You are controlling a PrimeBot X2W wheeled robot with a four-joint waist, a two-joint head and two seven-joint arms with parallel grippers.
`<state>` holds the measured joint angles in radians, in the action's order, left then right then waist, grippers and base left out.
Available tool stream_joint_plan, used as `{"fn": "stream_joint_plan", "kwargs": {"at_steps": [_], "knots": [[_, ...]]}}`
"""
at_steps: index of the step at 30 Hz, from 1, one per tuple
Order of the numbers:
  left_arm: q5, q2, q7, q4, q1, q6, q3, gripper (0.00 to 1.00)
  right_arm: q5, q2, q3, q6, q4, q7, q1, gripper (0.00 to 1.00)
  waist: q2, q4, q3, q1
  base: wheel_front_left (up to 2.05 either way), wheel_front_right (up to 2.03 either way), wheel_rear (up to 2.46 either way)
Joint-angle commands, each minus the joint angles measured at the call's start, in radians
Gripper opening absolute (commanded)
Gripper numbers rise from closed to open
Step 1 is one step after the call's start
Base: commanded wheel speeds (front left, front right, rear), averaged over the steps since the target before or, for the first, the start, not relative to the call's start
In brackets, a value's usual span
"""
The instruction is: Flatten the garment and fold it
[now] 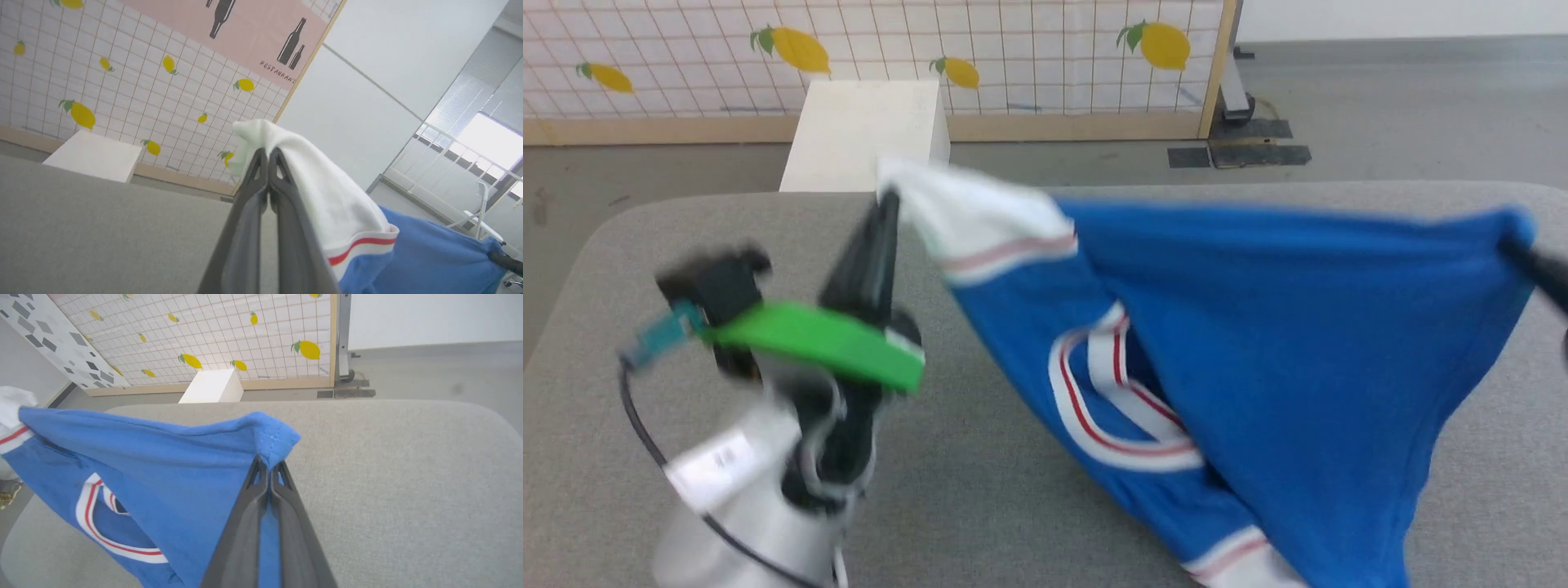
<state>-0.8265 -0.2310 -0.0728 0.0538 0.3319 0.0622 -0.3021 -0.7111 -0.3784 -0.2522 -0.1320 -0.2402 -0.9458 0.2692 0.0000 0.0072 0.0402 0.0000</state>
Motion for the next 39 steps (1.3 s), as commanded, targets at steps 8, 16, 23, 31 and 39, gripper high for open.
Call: {"fn": "stream_joint_plan", "kwargs": {"at_steps": [8,16,23,31,39], "knots": [[-0.002,-0.040,0.071,0.011,0.405,-0.077,0.028,0.00,0.043,-0.079,0.003,0.001,0.070,-0.014,0.304,0.00,0.0000,-0.004,-0.050,0.0000,0.00,0.00,0.00],[0.022,-0.086,0.131,-0.070,0.615,-0.092,0.040,0.00,0.062,-0.091,0.033,0.001,0.168,0.027,0.453,0.00,0.0000,-0.012,-0.045,0.0000,0.00,0.00,0.00],[0.045,-0.113,0.196,-0.205,0.720,-0.073,0.027,0.00,0.071,-0.083,0.070,0.001,0.237,0.032,0.560,0.00,0.0000,-0.016,0.035,0.0000,0.00,0.00,0.00],[0.126,-0.107,0.259,-0.355,0.919,-0.023,-0.021,0.00,0.125,-0.065,0.118,0.001,0.330,0.048,0.769,0.00,0.0000,-0.036,0.247,0.0000,0.00,0.00,0.00],[0.251,-0.107,0.232,-0.464,1.168,0.044,-0.051,0.00,0.219,-0.029,0.160,0.001,0.468,0.185,1.034,0.00,0.0000,-0.078,0.457,0.0000,0.00,0.00,0.00]]}}
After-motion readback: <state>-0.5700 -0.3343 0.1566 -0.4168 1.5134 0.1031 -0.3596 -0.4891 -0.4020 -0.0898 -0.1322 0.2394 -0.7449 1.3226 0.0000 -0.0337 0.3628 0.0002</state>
